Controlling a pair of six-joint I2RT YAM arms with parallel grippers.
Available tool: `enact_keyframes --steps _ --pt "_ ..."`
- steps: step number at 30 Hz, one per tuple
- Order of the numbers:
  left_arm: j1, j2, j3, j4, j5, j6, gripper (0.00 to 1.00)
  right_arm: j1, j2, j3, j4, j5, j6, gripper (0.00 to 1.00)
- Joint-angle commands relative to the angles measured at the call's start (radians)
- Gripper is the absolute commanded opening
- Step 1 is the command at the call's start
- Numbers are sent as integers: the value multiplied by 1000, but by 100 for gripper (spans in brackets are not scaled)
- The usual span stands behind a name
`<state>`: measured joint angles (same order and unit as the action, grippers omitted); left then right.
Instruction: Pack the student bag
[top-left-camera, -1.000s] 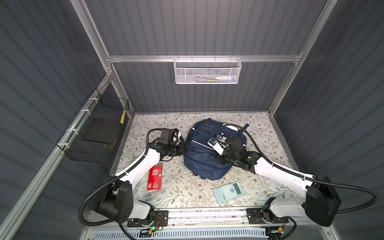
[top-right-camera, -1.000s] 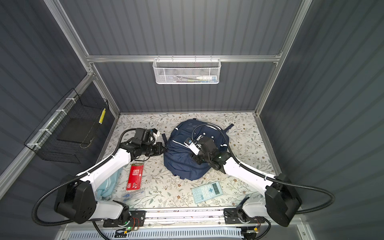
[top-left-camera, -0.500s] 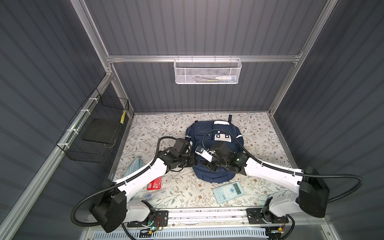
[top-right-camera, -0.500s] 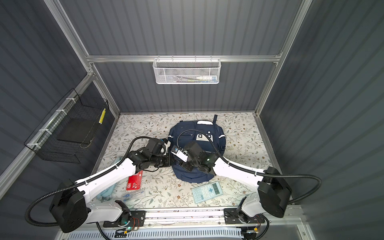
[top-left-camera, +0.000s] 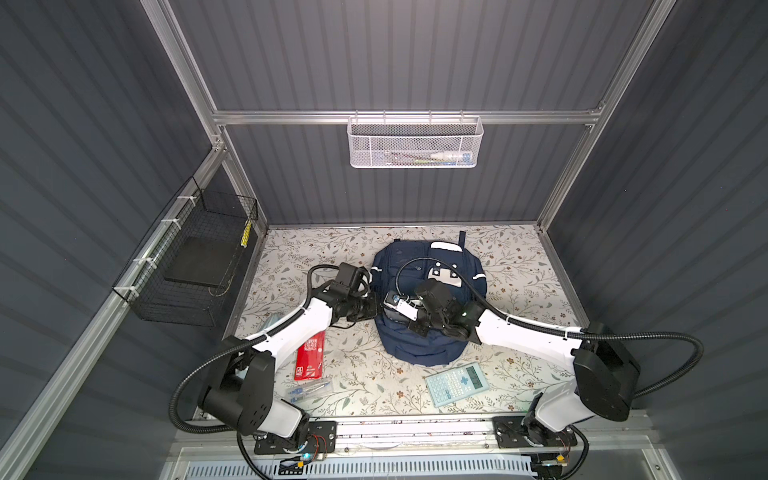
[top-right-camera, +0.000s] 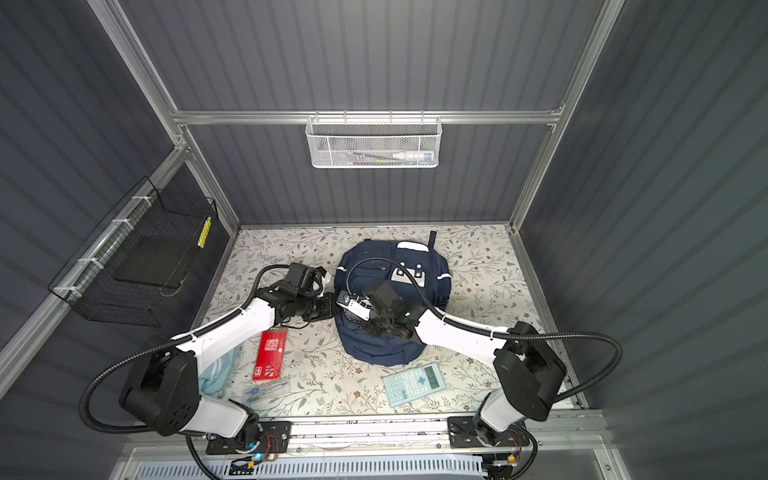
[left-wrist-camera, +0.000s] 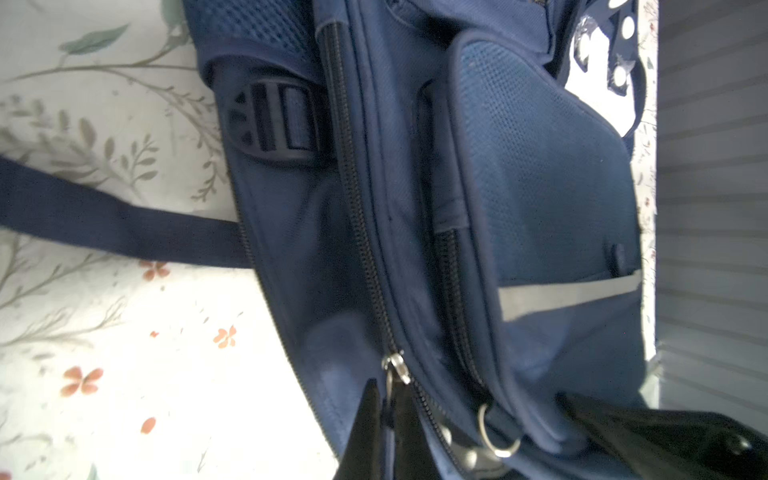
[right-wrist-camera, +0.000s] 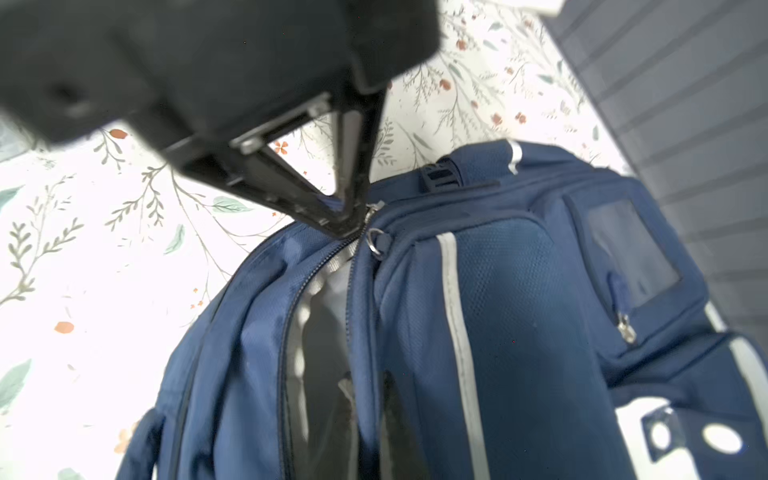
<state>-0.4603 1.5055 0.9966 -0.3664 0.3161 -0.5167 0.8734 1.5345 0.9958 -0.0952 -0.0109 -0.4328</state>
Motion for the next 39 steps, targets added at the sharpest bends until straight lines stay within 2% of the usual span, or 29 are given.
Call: enact_keyframes --steps 1,4,8,10,15,17,19,20,22,24,26,29,31,32,36,39 --pt "156 116 98 149 -223 55 0 15 -93 -18 -88 -145 -78 0" --pt "211 186 162 154 -222 78 0 -1 -110 -15 -123 -120 -101 0" --pt "221 134 135 172 -127 56 0 -46 -140 -44 -108 -121 -101 0" --pt "186 75 100 161 -80 33 0 -56 -129 -50 -62 -93 -112 0" --pt "33 -101 -20 102 -71 -40 0 -65 0 56 -26 -80 -159 0" --pt "-15 -168 -97 136 -60 -108 0 -65 51 114 -36 -69 -157 7" --pt "-70 -223 -159 162 -83 -166 0 -64 77 156 -51 -52 -123 28" --pt "-105 -242 -178 167 -96 -189 0 -62 79 171 -68 -48 -95 36" --pt "-160 -261 -196 175 -119 -226 0 -53 61 163 -70 -34 -46 42" --pt "-207 -274 -205 196 -130 -259 0 -20 41 127 -52 9 -10 43" --pt "-233 -276 -200 196 -137 -270 0 25 35 72 -15 105 8 40" --pt "-235 -289 -183 148 -185 -236 0 59 36 18 -18 190 57 3" --pt "-216 -284 -165 108 -246 -178 0 64 2 -8 -60 145 78 0" --pt "-188 -267 -150 83 -254 -142 0 62 -31 -35 -66 67 67 0" --pt "-43 -179 -109 133 -165 -27 0 63 -131 -127 -72 -170 -10 0" --pt "14 -86 -48 167 -160 58 0 62 -128 -108 -154 -187 -38 0"
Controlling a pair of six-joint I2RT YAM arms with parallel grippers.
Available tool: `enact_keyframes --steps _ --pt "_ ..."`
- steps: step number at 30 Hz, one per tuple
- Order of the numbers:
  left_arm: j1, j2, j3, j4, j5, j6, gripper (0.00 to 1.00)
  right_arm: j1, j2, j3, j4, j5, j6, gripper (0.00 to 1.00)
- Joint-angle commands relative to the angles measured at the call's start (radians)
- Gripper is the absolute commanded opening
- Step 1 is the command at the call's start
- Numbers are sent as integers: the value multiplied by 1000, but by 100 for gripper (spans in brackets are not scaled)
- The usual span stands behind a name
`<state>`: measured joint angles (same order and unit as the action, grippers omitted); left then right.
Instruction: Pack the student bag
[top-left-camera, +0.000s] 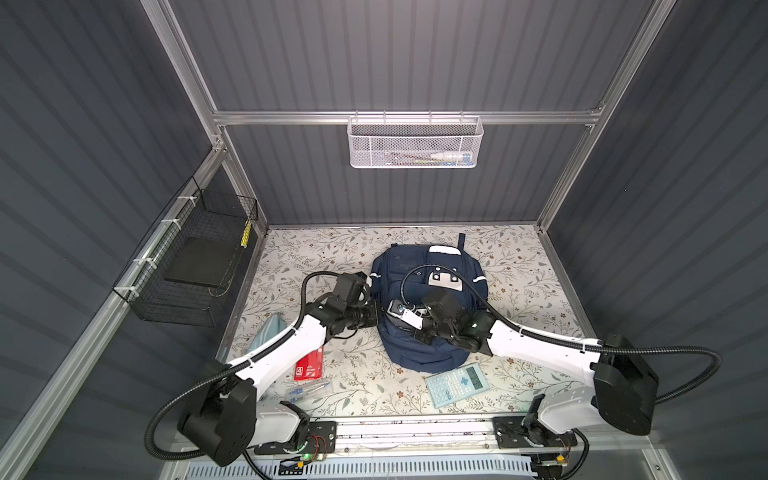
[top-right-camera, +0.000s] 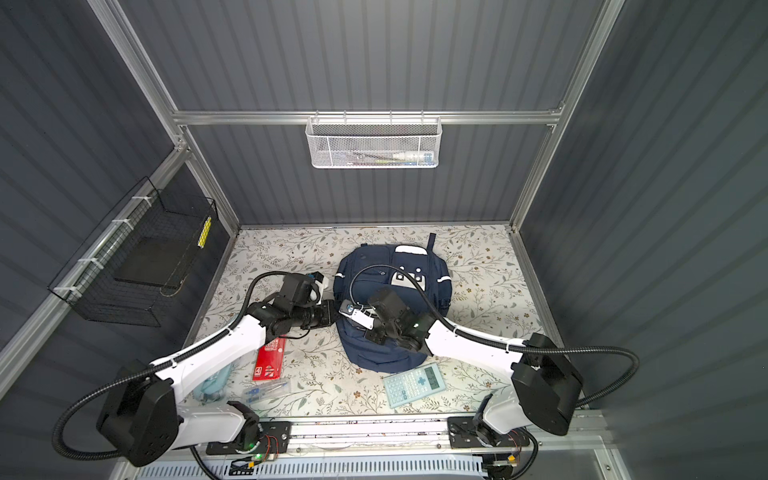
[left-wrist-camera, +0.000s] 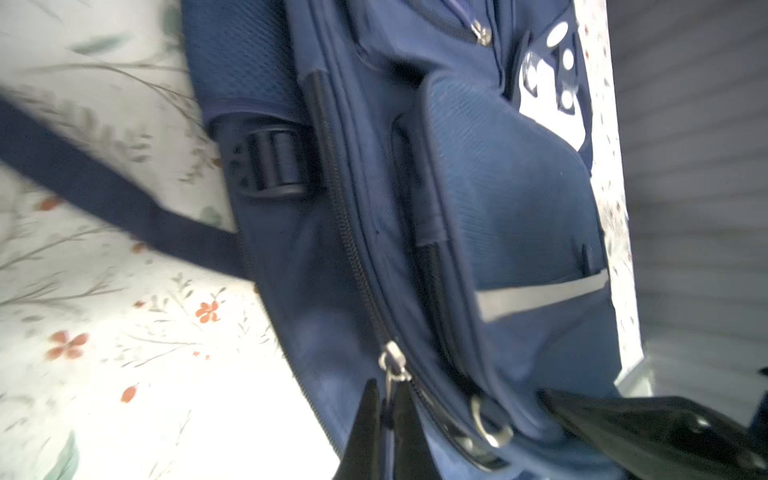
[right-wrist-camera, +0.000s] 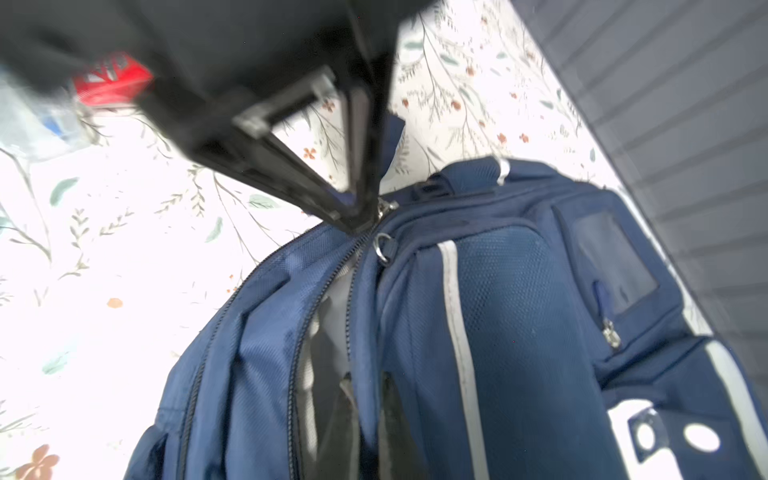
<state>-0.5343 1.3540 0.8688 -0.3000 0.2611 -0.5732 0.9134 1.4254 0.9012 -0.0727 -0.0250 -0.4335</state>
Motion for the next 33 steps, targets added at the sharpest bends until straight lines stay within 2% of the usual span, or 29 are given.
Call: enact_keyframes --steps 1,4,6,8,12,18,23,25,29,33 --pt "104 92 93 118 -107 128 0 22 -12 -8 -194 -163 -44 0" --pt "124 197 136 185 -149 194 0 14 -14 -25 -189 -139 -66 0" --pt "148 253 144 243 -71 187 0 -2 -21 -47 -148 -102 -85 0" --pt "149 237 119 294 -46 165 0 -33 -25 -64 -100 -64 -103 0" --pt "151 133 77 236 -72 171 0 -113 -12 -60 -13 -103 -167 0" --pt "151 -67 -49 153 -83 124 0 -114 163 145 -84 -166 -285 0" --pt "145 -244 -178 114 -59 19 0 -114 189 196 -108 -172 -289 0" --pt "111 -311 -221 116 -67 -32 0 -114 164 164 -97 -141 -289 0" --pt "-57 -386 -230 74 -167 -114 0 -141 134 108 -92 -38 -268 1" --pt "-148 -355 -218 119 -162 -177 0 -178 105 64 -94 3 -230 4"
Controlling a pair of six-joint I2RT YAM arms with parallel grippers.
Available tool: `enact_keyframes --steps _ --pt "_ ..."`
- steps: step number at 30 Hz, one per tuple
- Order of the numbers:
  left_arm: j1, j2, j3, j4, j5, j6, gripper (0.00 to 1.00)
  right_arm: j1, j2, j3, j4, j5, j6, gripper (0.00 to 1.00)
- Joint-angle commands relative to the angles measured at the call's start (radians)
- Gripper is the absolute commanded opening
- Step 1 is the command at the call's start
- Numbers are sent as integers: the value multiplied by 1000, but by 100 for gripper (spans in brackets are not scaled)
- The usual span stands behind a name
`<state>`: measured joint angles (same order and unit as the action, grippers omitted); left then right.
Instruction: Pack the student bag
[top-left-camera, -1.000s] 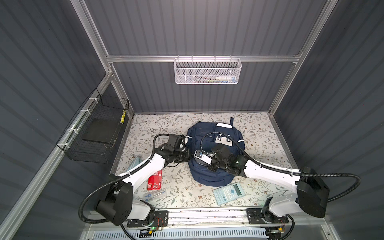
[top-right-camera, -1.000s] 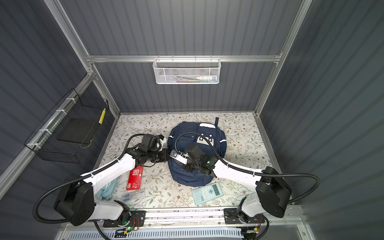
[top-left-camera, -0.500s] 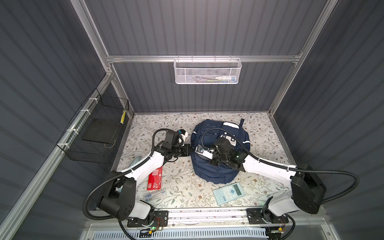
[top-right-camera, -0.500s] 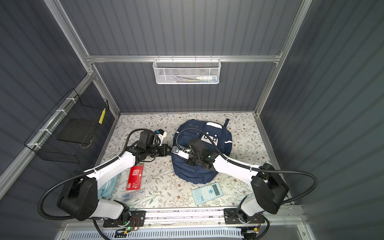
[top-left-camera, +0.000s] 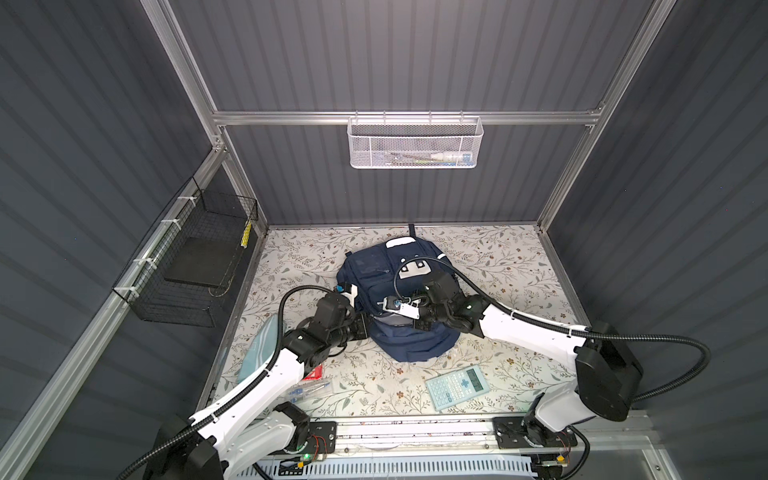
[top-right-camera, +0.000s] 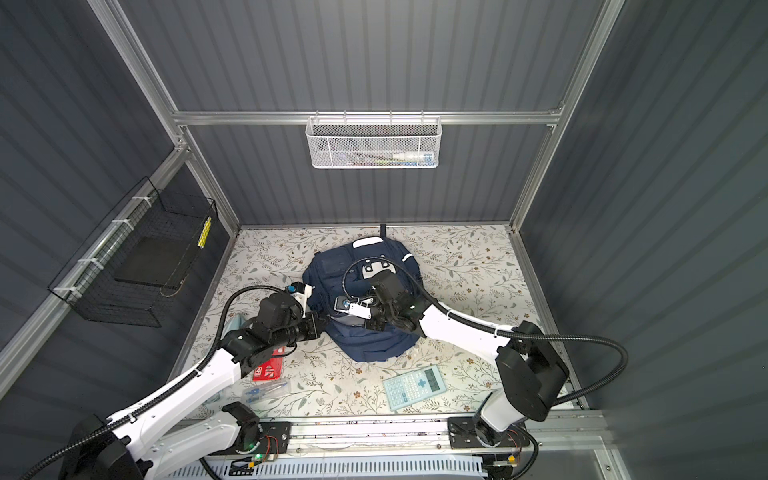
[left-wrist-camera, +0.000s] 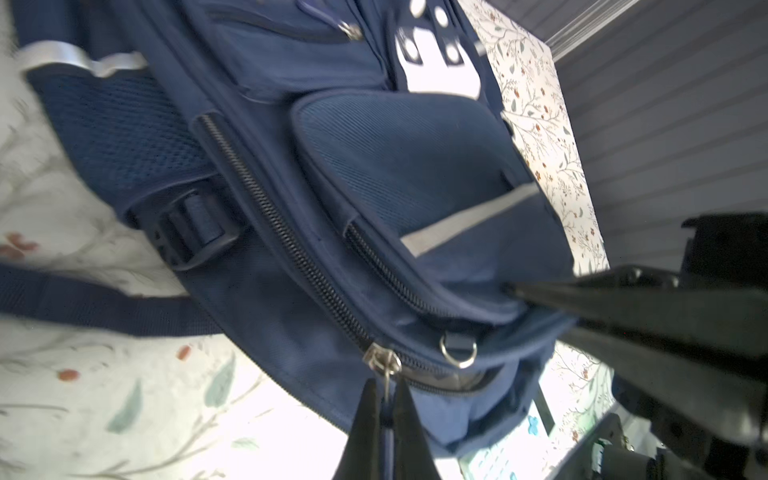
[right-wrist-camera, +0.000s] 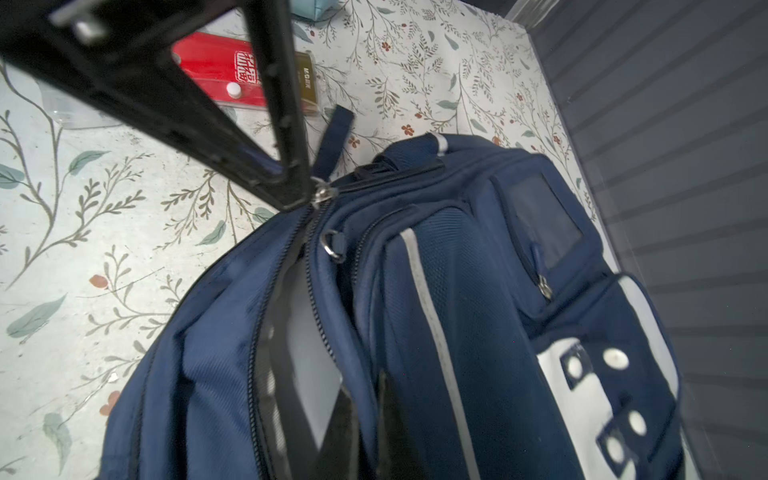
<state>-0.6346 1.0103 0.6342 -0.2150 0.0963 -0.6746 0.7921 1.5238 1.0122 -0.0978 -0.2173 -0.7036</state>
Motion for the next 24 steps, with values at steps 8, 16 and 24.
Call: enact_keyframes --steps 8,16,24 --pt "90 186 110 -16 -61 153 0 -76 -62 -170 -56 171 35 0" --pt "230 344 228 10 -52 295 3 -77 -89 -220 -55 176 15 0" --pt "238 416 284 55 -77 351 13 -80 -92 -229 -37 174 12 0"
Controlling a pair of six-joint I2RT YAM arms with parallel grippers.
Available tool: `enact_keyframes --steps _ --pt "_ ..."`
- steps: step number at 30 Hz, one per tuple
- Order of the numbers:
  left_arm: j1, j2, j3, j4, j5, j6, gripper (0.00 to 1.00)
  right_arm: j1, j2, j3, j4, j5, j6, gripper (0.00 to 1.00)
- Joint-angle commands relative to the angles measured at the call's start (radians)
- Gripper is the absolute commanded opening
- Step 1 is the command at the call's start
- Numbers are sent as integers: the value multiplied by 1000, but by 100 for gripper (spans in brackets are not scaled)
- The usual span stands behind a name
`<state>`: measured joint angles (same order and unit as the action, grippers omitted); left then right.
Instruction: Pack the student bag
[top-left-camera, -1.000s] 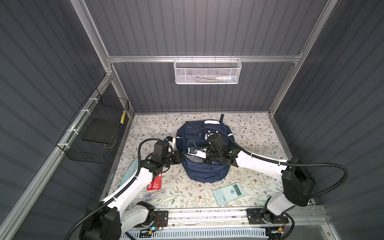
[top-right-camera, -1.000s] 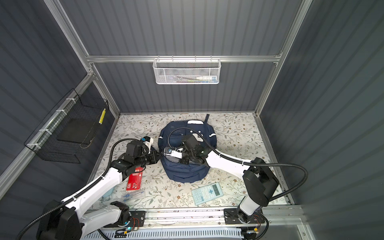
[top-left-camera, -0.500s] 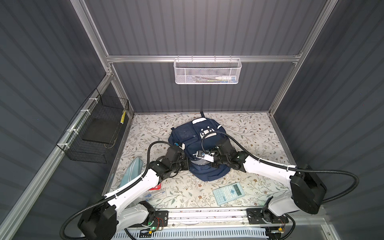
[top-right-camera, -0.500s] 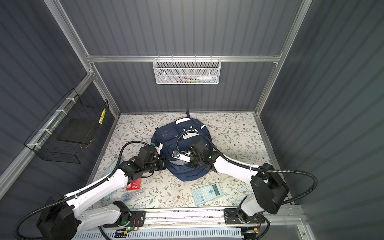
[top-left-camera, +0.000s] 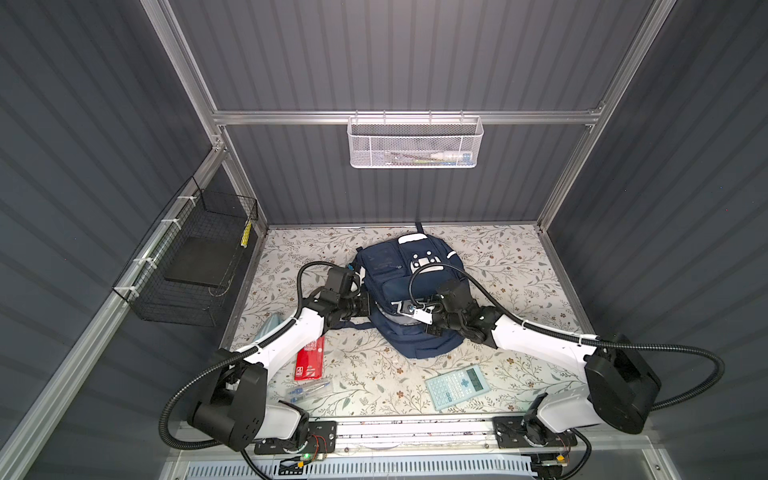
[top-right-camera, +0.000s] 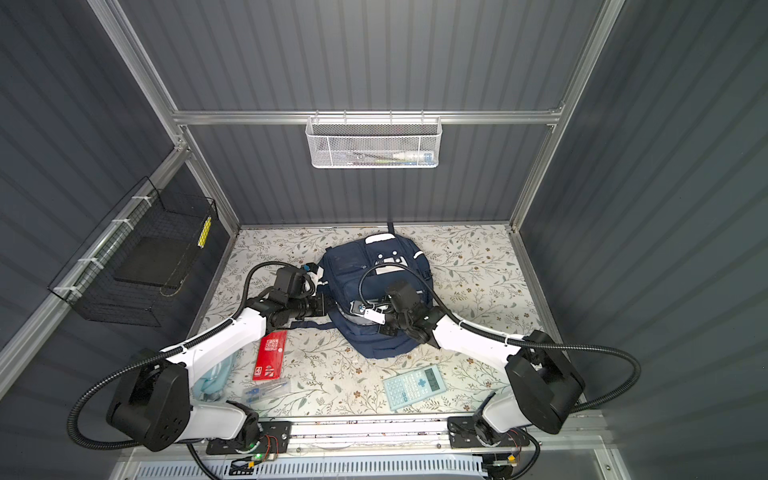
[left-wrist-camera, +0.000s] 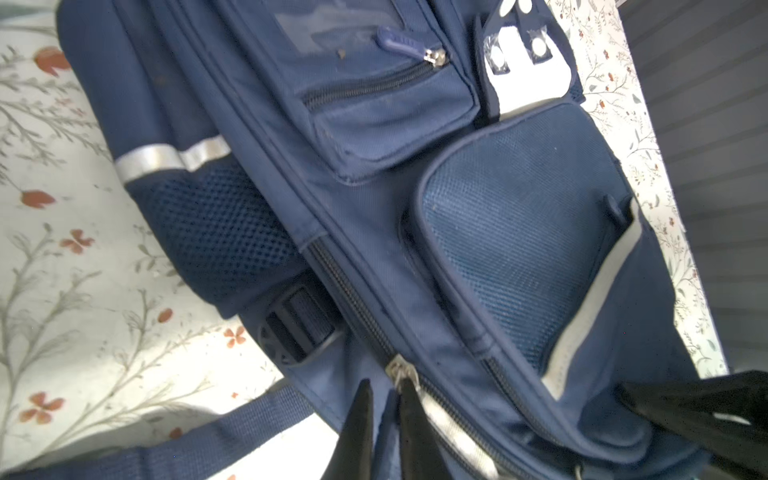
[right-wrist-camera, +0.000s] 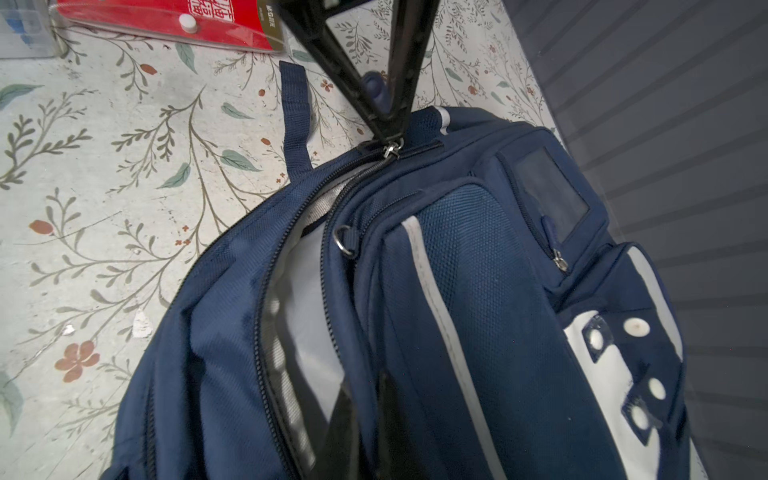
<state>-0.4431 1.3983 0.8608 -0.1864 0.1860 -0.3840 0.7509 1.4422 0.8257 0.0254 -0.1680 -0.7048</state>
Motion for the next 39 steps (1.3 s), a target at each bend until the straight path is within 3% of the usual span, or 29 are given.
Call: enact_keyframes --steps 1,6,8,10,12,14,17,19,21,23,26,31,35,39 --pt "53 56 70 28 -187 69 12 -41 -17 -48 -156 123 17 0" --pt "78 136 107 16 -290 35 8 -41 -23 -52 -154 130 20 0" --pt "85 136 110 31 -261 32 19 -40 -31 -50 -151 122 33 0" --pt "84 123 126 -1 -244 38 21 -38 -42 -32 -162 97 62 5" --pt "88 94 145 -60 -276 52 35 -24 -52 -11 -168 87 108 20" --pt "108 67 190 -174 -278 60 61 7 -62 13 -161 122 177 33" --pt "119 -1 212 -327 -276 51 80 74 -81 21 -102 232 314 51" --pt "129 -62 188 -398 -270 24 83 113 -80 61 -110 281 470 59" --pt "147 -118 148 -453 -244 -10 87 123 -59 135 -162 241 681 64" --pt "156 -160 96 -497 -211 -55 90 129 -10 196 -186 131 875 69" --pt "161 -212 -11 -509 -210 -114 91 164 80 245 -154 9 1036 71" --pt "176 -247 -157 -521 -304 -176 90 220 245 319 -123 -110 1145 69" --pt "176 -286 -198 -506 -385 -241 92 249 342 378 -136 -247 1146 68" --pt "178 -272 -256 -386 -351 -239 92 257 355 354 -105 -275 1151 68"
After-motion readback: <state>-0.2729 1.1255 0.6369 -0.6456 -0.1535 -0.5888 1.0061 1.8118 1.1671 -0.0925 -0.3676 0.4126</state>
